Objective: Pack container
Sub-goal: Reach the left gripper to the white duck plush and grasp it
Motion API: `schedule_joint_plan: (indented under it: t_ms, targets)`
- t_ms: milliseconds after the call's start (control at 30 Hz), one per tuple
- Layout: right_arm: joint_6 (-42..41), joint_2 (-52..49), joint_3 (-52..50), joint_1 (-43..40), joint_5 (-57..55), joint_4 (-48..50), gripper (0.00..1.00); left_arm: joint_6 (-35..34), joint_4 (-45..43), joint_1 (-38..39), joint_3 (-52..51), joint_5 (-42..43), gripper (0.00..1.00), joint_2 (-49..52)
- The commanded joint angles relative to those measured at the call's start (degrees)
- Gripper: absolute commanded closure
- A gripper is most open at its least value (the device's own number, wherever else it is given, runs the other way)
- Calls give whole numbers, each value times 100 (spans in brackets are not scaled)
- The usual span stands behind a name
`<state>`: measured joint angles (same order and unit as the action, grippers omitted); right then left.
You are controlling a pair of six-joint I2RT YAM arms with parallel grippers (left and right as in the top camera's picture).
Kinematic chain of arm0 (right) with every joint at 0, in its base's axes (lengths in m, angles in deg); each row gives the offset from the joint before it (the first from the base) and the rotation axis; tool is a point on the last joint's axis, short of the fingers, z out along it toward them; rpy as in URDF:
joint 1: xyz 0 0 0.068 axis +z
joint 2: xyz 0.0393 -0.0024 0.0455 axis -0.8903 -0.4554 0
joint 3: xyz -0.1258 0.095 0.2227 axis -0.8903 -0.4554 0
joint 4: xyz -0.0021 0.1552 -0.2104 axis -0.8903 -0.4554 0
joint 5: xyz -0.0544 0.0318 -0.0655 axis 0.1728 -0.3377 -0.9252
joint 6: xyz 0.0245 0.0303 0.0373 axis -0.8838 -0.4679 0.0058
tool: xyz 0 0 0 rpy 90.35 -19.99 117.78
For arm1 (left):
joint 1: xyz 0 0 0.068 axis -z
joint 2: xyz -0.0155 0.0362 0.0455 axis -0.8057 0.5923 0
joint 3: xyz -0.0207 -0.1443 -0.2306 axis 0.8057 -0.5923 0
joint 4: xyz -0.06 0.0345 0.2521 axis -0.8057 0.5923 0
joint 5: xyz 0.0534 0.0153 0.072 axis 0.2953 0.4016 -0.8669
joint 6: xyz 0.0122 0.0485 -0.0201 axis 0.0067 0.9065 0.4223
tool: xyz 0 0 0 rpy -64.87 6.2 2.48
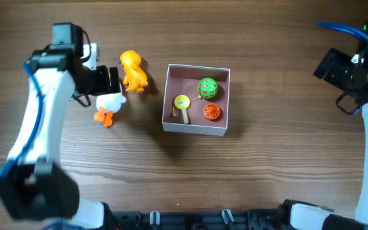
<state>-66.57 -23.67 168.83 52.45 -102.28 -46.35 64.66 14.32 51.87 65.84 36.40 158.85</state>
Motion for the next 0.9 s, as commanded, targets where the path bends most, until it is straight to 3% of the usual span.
schedule_joint_plan:
  t_ms: [0, 100, 200, 433, 500, 533, 667, 867]
  targets:
    - [-81, -42, -31, -7, -35, 11, 0, 111, -249, -28, -57, -188, 5, 702]
    - [-81, -42, -31, -7, -35, 11, 0, 111, -555, -31, -57, -229, 8, 1117]
    - [-83, -42, -31, -7, -35, 11, 0, 116, -678, -31, -57, -254, 28, 1296]
    - [-81, -42, -31, -7, -35, 11, 0, 114, -754, -31, -63, -568, 36, 1711]
    - [-83, -42, -31, -7, -35, 11, 0, 114, -710, -28, -90, -568, 84, 1757]
    - [-81, -42, -31, -7, -35, 11, 0, 114, -688, -31, -87, -568, 96, 1751]
    - [-81, -42, -31, -7, -35, 11, 0, 111, -192, -35, 267, -706, 96, 1469]
    - [-83, -42, -31, -7, -35, 11, 0, -223, 1462, 223, 1928, -651, 96, 511]
